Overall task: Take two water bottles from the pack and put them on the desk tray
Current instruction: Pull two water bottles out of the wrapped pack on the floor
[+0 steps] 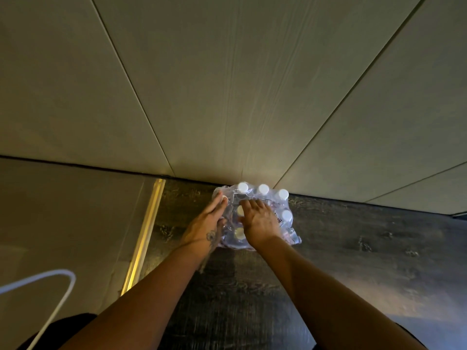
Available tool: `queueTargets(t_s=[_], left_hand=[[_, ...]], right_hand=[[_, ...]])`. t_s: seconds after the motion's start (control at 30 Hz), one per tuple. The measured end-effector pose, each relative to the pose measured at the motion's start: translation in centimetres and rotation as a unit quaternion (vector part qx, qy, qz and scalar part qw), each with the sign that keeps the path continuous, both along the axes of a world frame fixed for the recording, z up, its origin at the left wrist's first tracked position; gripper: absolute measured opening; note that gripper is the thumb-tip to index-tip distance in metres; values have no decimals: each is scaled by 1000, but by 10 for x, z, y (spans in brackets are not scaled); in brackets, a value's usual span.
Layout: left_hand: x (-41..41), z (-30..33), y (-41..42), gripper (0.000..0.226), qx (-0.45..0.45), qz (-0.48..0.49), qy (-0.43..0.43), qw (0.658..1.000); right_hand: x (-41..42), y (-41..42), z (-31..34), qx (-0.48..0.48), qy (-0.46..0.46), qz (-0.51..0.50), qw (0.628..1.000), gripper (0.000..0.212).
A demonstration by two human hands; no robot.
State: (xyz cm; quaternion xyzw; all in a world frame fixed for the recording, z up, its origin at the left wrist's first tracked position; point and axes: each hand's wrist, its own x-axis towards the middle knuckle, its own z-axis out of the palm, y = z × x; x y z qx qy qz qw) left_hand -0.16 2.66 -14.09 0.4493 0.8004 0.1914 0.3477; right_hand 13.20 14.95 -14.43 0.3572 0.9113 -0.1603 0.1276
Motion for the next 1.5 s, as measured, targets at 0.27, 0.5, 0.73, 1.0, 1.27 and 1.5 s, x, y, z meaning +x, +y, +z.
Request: queueTargets(t_s=[0.27,0.5,0.73,1.0,1.27,1.5], left_hand=[[-2,-2,-4,70,26,15,-17,999],[5,11,-4,67,66,65,-63,994],[2,13,-5,69,64,35,-18,997],[-1,4,2,78,77,74,-43,993],[1,31,21,92,143,114,-209,961],[6,46,30,84,183,151,-317,918]], right_hand=[[-5,8,12,-6,15,-18,1000,50],[-2,19,62,-32,100,-42,994,44],[4,22,129,7,193,-6,981,33],[-2,30,184,25,255,-26,966,27],[-5,33,208,26,316,-28,948,24],[-14,28,208,8,352,-39,935,25]])
